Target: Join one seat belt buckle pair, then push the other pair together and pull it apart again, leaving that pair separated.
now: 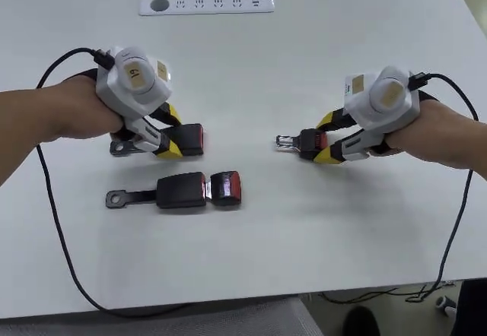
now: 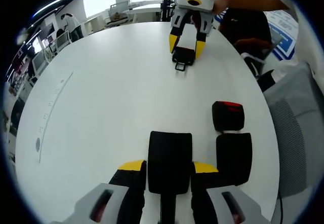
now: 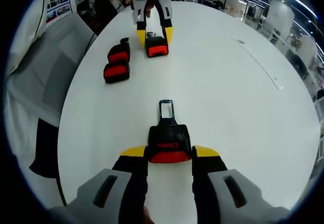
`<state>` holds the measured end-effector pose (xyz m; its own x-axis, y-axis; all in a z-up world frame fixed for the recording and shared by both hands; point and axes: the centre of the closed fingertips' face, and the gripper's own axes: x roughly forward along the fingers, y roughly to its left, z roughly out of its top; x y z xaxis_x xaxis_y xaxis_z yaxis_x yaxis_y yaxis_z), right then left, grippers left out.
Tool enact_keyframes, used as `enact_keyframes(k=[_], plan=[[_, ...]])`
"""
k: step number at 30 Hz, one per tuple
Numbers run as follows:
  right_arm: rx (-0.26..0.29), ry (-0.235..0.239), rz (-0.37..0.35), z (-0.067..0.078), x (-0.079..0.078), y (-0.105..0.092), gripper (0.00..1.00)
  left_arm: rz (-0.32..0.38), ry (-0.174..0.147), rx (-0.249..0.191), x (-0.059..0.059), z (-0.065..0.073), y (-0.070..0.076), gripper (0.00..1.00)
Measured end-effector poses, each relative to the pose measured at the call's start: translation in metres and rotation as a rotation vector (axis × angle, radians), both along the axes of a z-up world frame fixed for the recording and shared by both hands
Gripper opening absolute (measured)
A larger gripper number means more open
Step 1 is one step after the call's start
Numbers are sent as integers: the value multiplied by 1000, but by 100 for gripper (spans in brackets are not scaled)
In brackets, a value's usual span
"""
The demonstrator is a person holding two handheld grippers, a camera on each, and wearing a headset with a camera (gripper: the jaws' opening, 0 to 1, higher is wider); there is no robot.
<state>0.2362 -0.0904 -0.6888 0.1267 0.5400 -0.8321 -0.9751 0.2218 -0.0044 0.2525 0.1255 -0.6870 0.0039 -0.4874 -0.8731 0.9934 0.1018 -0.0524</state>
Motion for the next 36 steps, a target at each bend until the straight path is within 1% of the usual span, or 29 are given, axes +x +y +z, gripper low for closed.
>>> enact_keyframes(k=[3, 4, 5, 6, 9, 11, 18, 22, 24, 28, 29, 30, 31, 32, 36], plan=[[5, 1, 8, -1, 0, 1, 32, -1, 10, 5, 0, -5, 2, 35], [8, 4, 10, -1, 0, 0, 31, -1, 12, 6, -2, -5, 1, 35], [9, 5, 13, 0, -1, 1, 31, -15, 7, 1, -2, -4, 0, 35], [10, 5, 17, 0, -1, 1, 31, -16, 9, 5, -2, -5, 1, 35], [15, 11, 32, 2, -3, 2, 31, -49, -8, 15, -1, -6, 2, 35], [16, 10, 36, 2, -3, 2, 31, -78, -24, 34, -4, -5, 1, 35], [12, 1, 38, 3, -1, 2, 31, -74, -28, 53, -7, -2, -1, 34], [22, -1, 17, 3, 0, 6, 31, -77, -28, 57, -9, 0, -3, 34], [29, -1, 13, 1, 2, 11, 31, -79, -27, 56, -9, 0, -3, 34], [35, -7, 20, 3, 1, 21, 31, -79, -28, 58, -9, 0, -3, 34], [36, -11, 23, 2, 5, 25, 31, -80, -28, 60, -10, 1, -3, 34], [38, -12, 25, 2, 6, 28, 31, -81, -28, 62, -10, 1, -3, 34], [38, -17, 33, 3, 1, 35, 31, -84, -28, 67, -11, 1, -4, 34], [39, -20, 36, 3, 0, 39, 31, -86, -28, 70, -9, 0, -3, 34], [41, -28, 59, 3, 4, 57, 31, -88, -28, 77, -7, -2, -1, 34]])
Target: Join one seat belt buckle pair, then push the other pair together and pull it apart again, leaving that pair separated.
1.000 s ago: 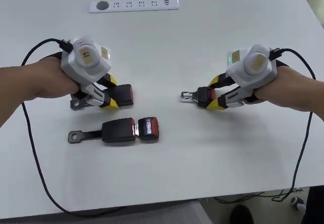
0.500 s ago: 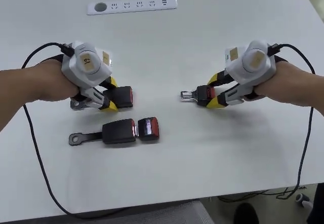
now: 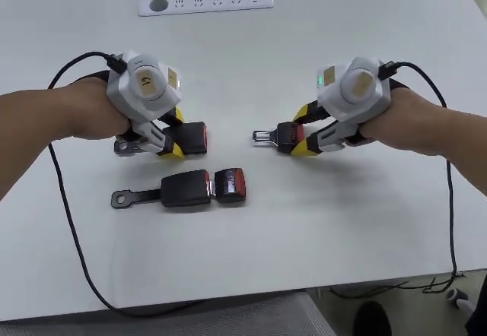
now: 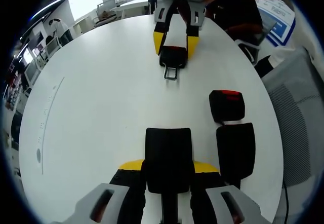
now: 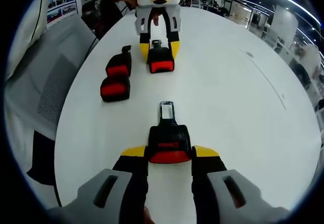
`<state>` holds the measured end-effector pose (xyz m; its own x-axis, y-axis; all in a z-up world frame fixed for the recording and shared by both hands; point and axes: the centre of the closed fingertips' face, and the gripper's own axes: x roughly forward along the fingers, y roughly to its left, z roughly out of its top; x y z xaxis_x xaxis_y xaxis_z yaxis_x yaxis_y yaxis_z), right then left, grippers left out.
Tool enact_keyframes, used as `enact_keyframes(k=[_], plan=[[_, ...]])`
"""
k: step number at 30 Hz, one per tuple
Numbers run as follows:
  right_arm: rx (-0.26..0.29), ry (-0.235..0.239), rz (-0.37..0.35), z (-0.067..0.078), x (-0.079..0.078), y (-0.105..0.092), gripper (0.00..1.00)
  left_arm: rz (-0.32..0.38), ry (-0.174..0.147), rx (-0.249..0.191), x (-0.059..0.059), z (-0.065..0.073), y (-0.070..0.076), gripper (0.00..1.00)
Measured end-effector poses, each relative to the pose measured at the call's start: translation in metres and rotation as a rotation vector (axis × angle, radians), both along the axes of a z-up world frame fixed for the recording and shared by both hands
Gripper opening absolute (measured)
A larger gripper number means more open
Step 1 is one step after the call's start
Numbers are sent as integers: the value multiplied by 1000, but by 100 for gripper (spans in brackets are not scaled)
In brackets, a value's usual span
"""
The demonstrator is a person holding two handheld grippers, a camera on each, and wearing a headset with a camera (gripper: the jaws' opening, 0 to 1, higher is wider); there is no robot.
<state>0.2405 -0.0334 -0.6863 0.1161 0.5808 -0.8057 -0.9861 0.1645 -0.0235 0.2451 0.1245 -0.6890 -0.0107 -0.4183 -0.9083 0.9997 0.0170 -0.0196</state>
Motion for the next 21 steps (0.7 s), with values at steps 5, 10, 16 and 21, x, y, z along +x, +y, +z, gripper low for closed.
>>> enact_keyframes(k=[5, 10, 16, 21], plan=[[10, -9, 14, 0, 1, 24, 31, 0, 1, -5, 1, -1, 1, 34], [23, -10, 34, 0, 2, 45, 31, 1, 1, -6, 3, -2, 3, 34], [21, -25, 50, 0, 7, 62, 30, 0, 2, -3, 6, -4, 4, 34], [11, -36, 61, 0, 11, 73, 30, 1, 2, -1, 7, -6, 6, 34]])
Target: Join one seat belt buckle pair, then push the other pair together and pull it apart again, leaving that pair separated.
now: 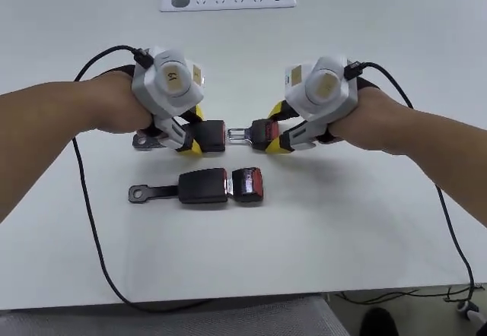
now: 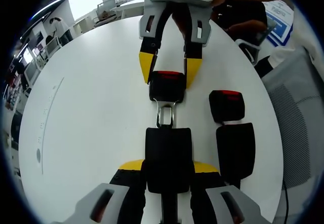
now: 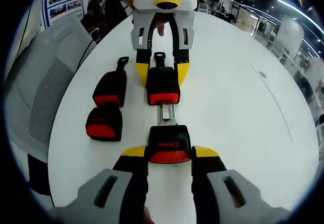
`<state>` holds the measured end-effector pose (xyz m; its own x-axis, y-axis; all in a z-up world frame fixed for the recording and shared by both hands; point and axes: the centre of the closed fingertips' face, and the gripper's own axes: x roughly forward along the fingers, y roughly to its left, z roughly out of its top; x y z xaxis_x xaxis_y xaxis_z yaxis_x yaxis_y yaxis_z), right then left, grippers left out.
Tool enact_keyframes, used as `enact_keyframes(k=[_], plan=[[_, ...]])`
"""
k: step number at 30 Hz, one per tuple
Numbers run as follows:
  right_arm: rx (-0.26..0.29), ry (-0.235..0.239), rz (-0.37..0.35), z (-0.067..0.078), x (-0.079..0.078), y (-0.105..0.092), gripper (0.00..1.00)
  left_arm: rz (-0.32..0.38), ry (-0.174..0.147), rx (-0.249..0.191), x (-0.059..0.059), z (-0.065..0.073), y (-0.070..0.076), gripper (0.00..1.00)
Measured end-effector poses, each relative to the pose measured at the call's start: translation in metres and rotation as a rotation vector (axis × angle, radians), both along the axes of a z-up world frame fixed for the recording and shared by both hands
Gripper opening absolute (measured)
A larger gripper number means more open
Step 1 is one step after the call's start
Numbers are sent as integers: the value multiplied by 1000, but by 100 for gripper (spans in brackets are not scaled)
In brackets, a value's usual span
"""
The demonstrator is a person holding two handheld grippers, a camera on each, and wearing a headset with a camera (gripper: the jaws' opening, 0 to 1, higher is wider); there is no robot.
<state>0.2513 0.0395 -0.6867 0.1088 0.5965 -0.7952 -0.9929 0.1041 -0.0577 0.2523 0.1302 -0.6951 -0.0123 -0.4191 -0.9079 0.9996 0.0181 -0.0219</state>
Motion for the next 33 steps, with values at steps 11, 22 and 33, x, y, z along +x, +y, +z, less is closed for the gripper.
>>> enact_keyframes(k=[11, 22, 33], plan=[[-17, -12, 25, 1, 0, 3, 30, 4, -2, 6, -2, 0, -2, 34], [33, 35, 9, 0, -5, 14, 30, -6, -3, -5, -3, 1, -3, 34], [31, 60, 13, 1, -3, 17, 29, -26, -7, -45, -9, 7, -5, 33]])
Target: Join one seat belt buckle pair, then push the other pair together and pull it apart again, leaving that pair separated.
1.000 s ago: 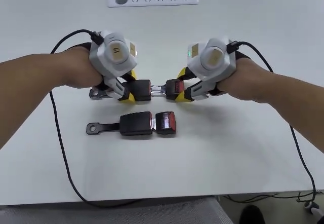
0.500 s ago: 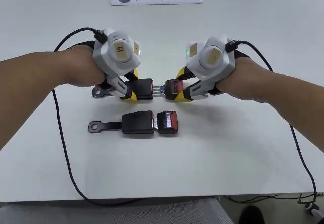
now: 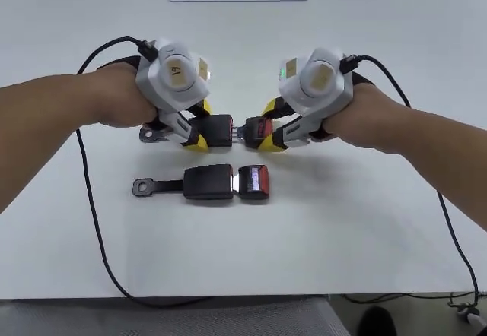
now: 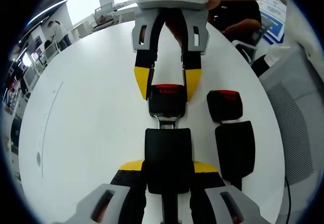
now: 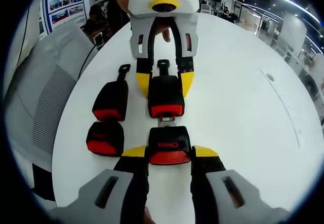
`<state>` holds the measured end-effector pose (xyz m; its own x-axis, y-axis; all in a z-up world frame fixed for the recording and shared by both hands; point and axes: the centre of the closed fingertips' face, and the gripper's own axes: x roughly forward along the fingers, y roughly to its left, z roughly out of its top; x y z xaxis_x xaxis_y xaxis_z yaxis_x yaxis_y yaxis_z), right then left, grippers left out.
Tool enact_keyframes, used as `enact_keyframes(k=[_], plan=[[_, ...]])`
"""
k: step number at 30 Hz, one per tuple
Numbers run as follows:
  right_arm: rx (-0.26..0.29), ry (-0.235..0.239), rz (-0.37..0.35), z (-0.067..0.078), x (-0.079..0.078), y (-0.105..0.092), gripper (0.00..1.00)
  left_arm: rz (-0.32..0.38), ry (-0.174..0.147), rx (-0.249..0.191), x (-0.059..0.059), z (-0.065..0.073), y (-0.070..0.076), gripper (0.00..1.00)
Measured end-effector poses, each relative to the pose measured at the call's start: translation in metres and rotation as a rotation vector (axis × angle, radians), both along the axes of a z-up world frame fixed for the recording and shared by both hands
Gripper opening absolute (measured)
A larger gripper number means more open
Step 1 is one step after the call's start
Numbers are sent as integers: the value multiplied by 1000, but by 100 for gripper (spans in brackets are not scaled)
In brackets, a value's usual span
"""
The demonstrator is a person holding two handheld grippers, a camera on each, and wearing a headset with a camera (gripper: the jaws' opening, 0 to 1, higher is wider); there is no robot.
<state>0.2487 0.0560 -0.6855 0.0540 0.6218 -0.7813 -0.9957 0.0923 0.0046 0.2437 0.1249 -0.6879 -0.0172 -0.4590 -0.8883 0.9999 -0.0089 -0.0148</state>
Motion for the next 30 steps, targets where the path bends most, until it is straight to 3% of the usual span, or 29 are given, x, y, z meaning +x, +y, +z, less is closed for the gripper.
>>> enact_keyframes(k=[9, 15, 30], plan=[[16, 4, 11, 0, -1, 14, 29, -10, -5, 6, 1, 0, -1, 33], [22, 3, 10, 1, -1, 15, 29, -5, -3, -14, 0, 1, -1, 33], [16, 4, 10, -1, 0, 15, 29, -3, 2, -6, 2, -1, 1, 33]])
